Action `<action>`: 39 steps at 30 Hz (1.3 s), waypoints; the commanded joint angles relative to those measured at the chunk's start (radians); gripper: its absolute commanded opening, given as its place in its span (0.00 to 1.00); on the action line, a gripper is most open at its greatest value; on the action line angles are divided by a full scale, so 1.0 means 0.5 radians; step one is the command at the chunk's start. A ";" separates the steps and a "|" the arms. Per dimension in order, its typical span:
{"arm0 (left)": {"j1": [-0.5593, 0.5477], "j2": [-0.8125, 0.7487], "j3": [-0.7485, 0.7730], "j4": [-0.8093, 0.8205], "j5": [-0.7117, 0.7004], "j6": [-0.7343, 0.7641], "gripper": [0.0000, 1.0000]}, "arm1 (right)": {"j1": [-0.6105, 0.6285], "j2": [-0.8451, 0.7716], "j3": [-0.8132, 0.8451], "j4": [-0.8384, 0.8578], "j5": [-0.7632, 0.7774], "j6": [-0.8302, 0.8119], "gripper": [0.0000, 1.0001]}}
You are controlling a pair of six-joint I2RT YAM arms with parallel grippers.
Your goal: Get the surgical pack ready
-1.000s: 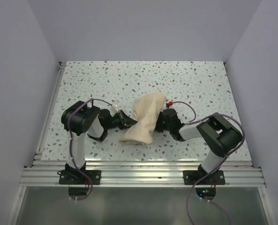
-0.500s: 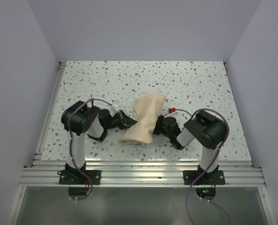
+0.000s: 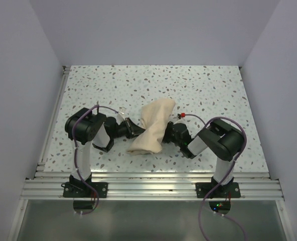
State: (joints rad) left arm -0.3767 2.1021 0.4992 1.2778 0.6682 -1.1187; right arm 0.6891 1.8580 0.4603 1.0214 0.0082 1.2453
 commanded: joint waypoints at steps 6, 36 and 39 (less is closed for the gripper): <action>-0.004 0.134 -0.069 -0.322 -0.051 0.145 0.00 | 0.067 -0.145 0.187 0.357 -0.182 -0.064 0.00; 0.011 0.119 -0.090 -0.310 -0.051 0.154 0.00 | -0.130 -0.615 -0.163 -0.690 0.159 -0.199 0.00; 0.011 0.109 -0.093 -0.319 -0.054 0.160 0.00 | -0.130 -0.495 -0.160 -0.592 0.116 -0.181 0.00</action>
State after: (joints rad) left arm -0.3676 2.1098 0.4953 1.2961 0.6704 -1.1252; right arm 0.6277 1.5642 0.3752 0.6266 0.0849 1.1374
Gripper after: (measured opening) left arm 0.158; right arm 0.009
